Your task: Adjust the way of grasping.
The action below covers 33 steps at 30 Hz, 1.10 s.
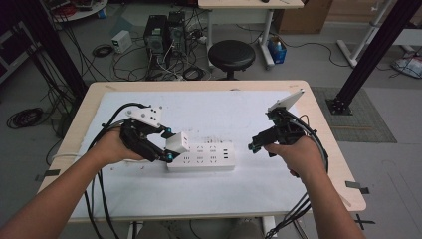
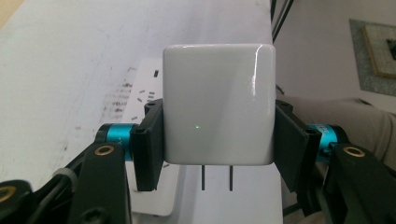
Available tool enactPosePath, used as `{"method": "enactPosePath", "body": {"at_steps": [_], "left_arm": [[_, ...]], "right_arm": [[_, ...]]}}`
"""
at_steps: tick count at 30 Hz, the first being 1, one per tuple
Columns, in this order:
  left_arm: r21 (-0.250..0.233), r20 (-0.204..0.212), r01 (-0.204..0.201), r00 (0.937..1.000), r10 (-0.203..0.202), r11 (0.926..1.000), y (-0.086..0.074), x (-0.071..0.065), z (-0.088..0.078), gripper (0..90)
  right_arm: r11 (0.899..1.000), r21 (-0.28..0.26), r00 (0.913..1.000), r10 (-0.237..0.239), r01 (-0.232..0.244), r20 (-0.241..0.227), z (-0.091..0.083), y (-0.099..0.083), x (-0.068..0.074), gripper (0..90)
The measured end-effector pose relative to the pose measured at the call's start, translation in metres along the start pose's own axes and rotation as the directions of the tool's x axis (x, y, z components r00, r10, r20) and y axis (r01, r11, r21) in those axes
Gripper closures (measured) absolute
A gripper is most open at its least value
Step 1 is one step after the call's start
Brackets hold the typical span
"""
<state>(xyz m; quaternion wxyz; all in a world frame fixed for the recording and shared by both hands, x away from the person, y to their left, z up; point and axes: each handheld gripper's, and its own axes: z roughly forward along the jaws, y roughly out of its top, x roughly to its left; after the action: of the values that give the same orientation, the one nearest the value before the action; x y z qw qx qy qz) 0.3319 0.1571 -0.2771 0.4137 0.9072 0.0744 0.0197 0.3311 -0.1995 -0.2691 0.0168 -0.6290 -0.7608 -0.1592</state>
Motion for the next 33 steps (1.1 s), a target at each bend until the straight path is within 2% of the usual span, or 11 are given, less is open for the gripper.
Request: {"method": "enactPosePath", "body": {"at_steps": [4,5,7,8,10,14,15,23,27,29,33], "left_arm": [[0.001,-0.006,-0.01,0.9999,0.01,1.0,0.001,0.0,0.002,42.3],[-0.005,-0.007,-0.007,1.0,0.007,1.0,0.001,0.0,0.004,42.4],[0.0,-0.009,-0.015,0.9998,0.015,0.9999,0.002,0.0,0.006,42.4],[0.0,-0.009,-0.015,0.9998,0.015,0.9999,0.002,0.0,0.006,42.4],[0.004,-0.004,-0.016,0.9999,0.016,0.9999,0.003,0.0,0.009,42.4],[0.014,0.0,-0.027,0.9996,0.027,0.9995,0.006,-0.002,0.015,42.4],[0.011,0.003,-0.028,0.9996,0.028,0.9996,0.007,-0.002,0.018,42.4],[0.031,0.009,-0.049,0.9988,0.049,0.9983,0.016,-0.006,0.031,42.3],[0.04,0.008,-0.081,0.9967,0.081,0.9959,0.02,-0.009,0.038,42.3],[0.04,0.007,-0.084,0.9964,0.084,0.9957,0.022,-0.011,0.041,42.3],[0.04,-0.002,-0.1,0.995,0.1,0.9942,0.025,-0.013,0.046,42.3]], "right_arm": [[1.0,-0.008,0.9934,0.022,-0.023,-0.113,0.0,-0.001,0.002,11.3],[0.999,-0.018,0.9774,0.04,-0.045,-0.207,0.001,-0.002,0.002,11.3],[0.997,-0.017,0.9564,0.063,-0.071,-0.285,0.002,-0.001,0.003,11.3],[0.997,-0.017,0.9564,0.063,-0.071,-0.285,0.002,-0.001,0.003,11.3],[0.995,-0.006,0.9298,0.087,-0.095,-0.358,0.005,-0.001,0.005,11.3],[0.995,0.011,0.8972,0.096,-0.101,-0.431,0.012,-0.001,0.012,11.3],[0.994,0.02,0.8791,0.101,-0.103,-0.466,0.017,0.0,0.015,11.3],[0.994,0.041,0.8282,0.11,-0.105,-0.549,0.028,0.004,0.031,11.3],[0.993,0.064,0.7801,0.119,-0.101,-0.614,0.036,0.006,0.043,11.3],[0.992,0.077,0.7412,0.129,-0.105,-0.659,0.044,0.008,0.048,11.3],[0.99,0.088,0.7198,0.139,-0.108,-0.68,0.049,0.009,0.053,13.5]]}}
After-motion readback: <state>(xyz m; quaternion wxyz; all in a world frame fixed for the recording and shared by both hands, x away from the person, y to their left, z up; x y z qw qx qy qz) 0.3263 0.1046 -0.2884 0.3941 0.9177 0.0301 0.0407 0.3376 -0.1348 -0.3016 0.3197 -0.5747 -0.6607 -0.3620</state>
